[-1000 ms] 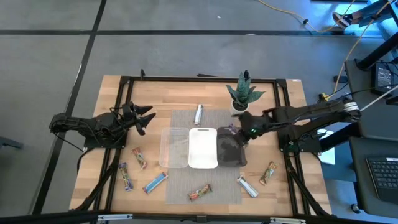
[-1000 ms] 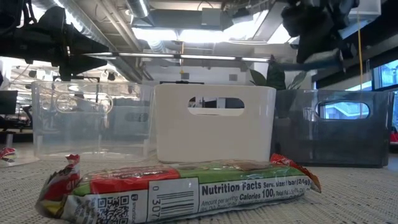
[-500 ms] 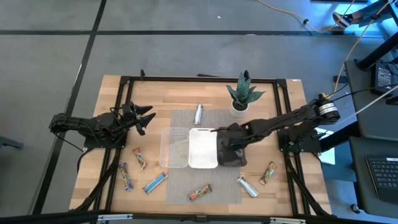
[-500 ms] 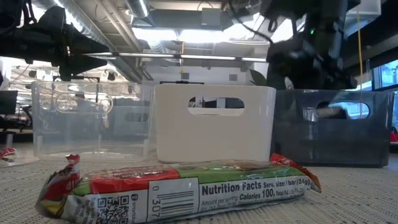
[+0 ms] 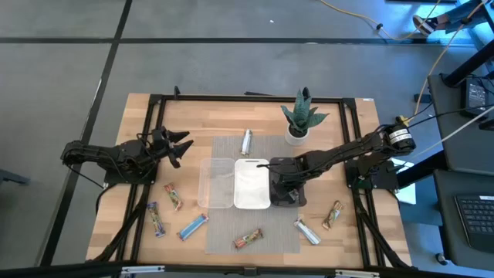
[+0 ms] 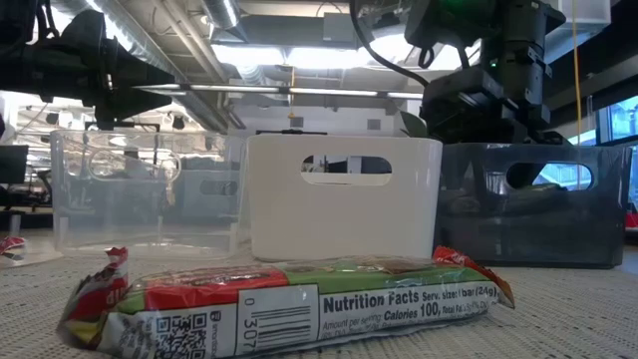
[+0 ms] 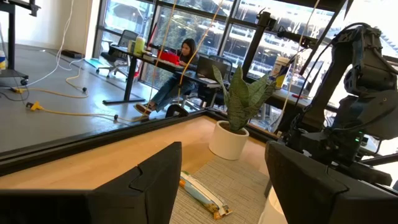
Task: Pick and place Granola Bars by type
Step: Put the right blue granola bar into the black bin
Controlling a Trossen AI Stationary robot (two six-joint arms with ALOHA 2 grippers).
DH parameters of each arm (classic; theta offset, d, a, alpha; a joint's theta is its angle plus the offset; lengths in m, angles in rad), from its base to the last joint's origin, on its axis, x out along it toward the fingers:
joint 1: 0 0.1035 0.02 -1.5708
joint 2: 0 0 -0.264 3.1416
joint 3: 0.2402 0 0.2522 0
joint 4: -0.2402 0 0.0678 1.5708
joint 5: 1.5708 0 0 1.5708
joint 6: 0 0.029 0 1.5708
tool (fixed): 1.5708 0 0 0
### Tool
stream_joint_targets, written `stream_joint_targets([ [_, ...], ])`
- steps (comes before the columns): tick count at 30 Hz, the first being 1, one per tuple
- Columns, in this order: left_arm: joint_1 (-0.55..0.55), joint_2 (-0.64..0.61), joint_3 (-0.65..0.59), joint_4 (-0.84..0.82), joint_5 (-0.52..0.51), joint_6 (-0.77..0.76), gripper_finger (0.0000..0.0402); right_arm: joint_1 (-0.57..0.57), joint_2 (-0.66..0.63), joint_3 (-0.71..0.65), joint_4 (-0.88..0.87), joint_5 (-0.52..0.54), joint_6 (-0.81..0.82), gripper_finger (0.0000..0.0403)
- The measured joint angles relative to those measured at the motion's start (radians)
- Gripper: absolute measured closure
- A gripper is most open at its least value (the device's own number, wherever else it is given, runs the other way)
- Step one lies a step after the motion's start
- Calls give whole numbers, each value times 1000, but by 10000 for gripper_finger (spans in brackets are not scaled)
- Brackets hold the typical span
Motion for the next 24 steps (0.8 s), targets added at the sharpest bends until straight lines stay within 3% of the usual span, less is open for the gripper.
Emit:
stream_joint_targets([
  [19, 0, 0, 0, 4, 0, 0, 177, 0, 0, 0, 19, 0, -2, 287],
  [24, -1, 0, 0, 4, 2, 0, 177, 0, 0, 0, 19, 0, -1, 263],
])
